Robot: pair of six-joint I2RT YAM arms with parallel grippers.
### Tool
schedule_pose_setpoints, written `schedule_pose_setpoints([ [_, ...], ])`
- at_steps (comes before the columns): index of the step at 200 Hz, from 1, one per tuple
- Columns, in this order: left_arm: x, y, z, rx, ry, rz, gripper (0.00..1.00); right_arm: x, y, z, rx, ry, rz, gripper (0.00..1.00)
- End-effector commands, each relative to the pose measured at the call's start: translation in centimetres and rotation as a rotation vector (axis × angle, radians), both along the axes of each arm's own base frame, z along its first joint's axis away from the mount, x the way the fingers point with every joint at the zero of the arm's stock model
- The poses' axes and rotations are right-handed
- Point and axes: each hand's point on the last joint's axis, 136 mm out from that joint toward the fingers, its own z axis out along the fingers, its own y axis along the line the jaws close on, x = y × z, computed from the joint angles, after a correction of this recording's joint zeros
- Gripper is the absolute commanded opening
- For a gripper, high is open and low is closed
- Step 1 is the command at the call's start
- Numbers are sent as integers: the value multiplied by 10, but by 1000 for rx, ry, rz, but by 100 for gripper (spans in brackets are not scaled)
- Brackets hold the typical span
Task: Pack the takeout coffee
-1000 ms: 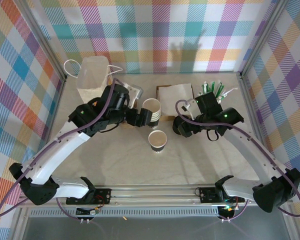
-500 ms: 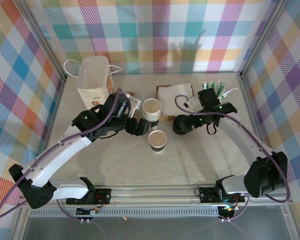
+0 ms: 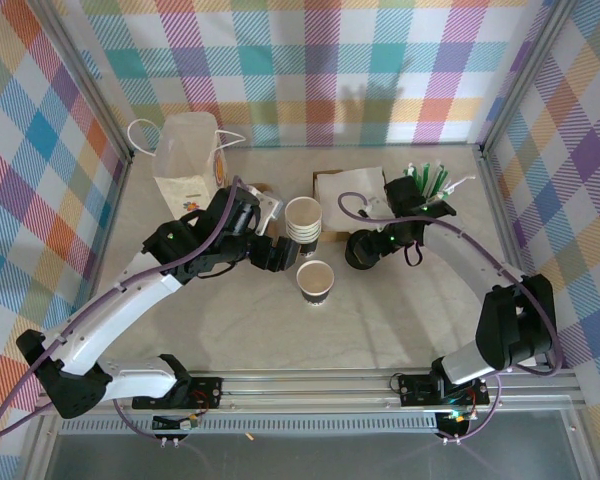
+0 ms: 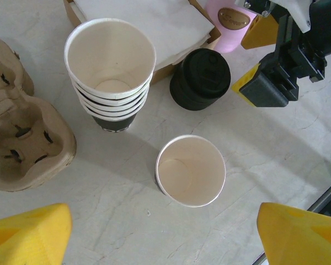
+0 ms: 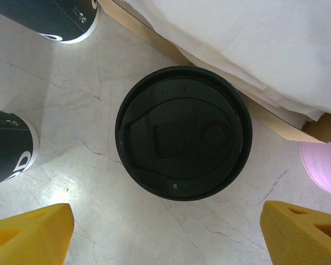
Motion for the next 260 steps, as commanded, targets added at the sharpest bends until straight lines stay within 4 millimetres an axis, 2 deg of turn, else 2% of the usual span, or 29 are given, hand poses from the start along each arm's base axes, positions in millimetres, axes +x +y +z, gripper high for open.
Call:
schedule_pose_setpoints([
  [1, 3, 2, -1, 15, 0, 7, 86, 9, 5, 6, 15, -32, 21, 87],
  [85, 7, 0, -4, 36, 9, 7, 87, 19, 7, -8, -6, -3, 28, 86],
  [154, 7, 0, -8, 59, 16, -8, 87, 28, 8, -11, -21, 1, 23, 86],
  [260, 5, 4, -10, 71, 24, 2, 86, 30, 9, -22, -34, 28, 42, 85],
])
